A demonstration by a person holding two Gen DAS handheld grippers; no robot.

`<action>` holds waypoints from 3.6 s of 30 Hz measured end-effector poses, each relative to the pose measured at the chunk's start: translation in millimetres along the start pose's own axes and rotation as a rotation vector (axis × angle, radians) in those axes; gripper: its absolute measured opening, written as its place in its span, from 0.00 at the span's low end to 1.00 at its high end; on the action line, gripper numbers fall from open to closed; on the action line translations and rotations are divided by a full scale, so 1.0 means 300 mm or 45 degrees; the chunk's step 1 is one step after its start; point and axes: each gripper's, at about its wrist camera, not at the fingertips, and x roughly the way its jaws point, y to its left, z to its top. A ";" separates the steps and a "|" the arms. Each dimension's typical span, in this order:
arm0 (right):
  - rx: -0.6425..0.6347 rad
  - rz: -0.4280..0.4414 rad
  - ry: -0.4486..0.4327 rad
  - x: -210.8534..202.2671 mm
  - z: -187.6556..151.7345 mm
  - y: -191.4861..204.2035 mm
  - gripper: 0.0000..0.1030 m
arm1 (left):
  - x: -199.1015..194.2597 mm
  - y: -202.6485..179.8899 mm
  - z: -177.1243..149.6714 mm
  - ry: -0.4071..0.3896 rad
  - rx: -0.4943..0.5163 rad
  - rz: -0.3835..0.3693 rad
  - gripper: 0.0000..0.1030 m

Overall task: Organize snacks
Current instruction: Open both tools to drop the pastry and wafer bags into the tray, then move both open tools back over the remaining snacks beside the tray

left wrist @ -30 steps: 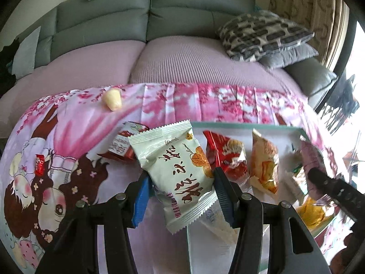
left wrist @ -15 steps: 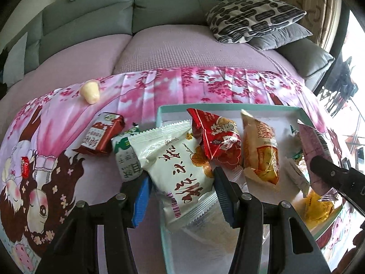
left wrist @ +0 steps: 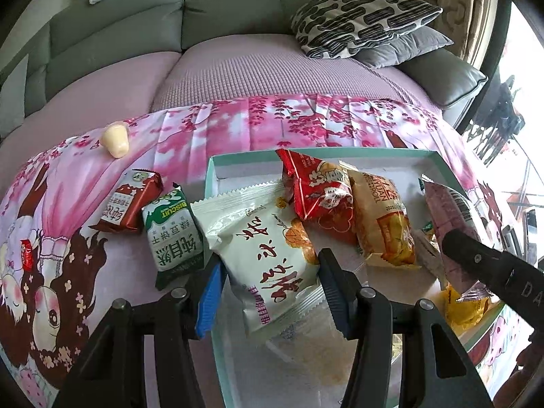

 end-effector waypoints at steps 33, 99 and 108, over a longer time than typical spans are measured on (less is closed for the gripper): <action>-0.025 -0.061 -0.007 0.013 0.005 0.004 1.00 | -0.075 0.214 0.013 -0.106 -0.290 0.263 1.00; -0.527 0.162 0.042 0.060 -0.233 0.610 1.00 | -0.302 0.888 -0.182 -0.187 -0.833 0.601 1.00; -0.510 0.197 0.030 0.082 -0.243 0.635 1.00 | -0.263 0.940 -0.213 -0.163 -0.863 0.498 1.00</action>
